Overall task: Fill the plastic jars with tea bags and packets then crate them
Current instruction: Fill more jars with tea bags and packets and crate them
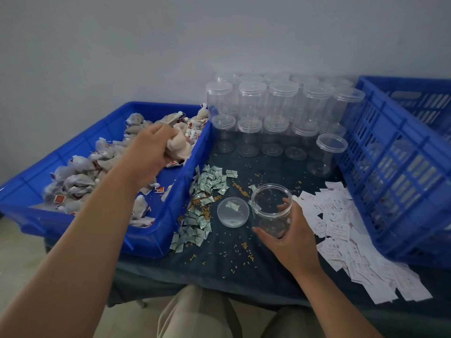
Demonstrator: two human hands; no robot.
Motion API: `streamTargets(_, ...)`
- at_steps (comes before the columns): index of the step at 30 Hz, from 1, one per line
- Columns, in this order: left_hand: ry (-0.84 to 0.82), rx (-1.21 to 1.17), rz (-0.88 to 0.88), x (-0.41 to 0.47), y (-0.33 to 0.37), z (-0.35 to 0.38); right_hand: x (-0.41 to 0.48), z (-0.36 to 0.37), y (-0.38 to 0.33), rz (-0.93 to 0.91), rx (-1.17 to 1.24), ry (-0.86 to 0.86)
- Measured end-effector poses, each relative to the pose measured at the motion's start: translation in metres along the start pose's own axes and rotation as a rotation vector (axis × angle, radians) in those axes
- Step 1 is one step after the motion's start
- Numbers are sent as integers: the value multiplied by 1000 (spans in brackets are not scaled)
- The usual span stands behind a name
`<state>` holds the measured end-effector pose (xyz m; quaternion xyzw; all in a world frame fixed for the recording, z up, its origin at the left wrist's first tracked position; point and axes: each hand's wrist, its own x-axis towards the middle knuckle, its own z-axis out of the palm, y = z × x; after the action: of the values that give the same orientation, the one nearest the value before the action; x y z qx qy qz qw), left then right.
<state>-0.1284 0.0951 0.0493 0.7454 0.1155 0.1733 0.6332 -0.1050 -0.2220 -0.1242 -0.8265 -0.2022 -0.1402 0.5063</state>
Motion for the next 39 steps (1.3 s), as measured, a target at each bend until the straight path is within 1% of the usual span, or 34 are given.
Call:
streamTargets(2,-128,-212,-31,-7,15,26,0,0,1,-11,-17,-17)
streamTargets(3,-192,-251,-45,-10,19,40,-1,0,2,-14,-32,-27)
streamTargets(4,-243,-238,-55,-12,20,54,-2,-1,3,-14,-46,-37)
streamTargets(6,-297,-106,-75,-17,15,82,-2,0,5,-6,-62,-46)
streamTargets(9,-311,128,-81,-22,-1,115,-3,0,8,-3,-60,-29)
streamTargets(13,-396,185,-123,-27,-12,139,-2,-1,6,27,-24,-23)
streamTargets(16,-425,412,-18,-28,-15,144,-2,-1,5,36,-34,-1)
streamTargets(18,-403,560,96,-28,-14,147,-2,-1,5,36,-28,7)
streamTargets(20,-346,647,210,-27,-13,150,-2,0,7,38,-25,1)
streamTargets(22,-268,646,291,-24,-11,151,-2,1,8,37,-21,8)
streamTargets(23,-255,609,301,-22,-10,149,-2,1,8,34,-12,16)
streamTargets(25,-306,573,319,-20,-8,145,-1,1,7,27,11,25)
streamTargets(28,-443,682,394,-19,-10,142,-1,0,6,28,42,33)
streamTargets(30,-536,749,385,-20,-16,142,-1,0,6,36,52,38)
streamTargets(32,-591,793,382,-20,-22,141,-1,0,6,40,62,33)
streamTargets(39,-546,800,326,-22,-24,139,-1,-2,4,33,122,39)
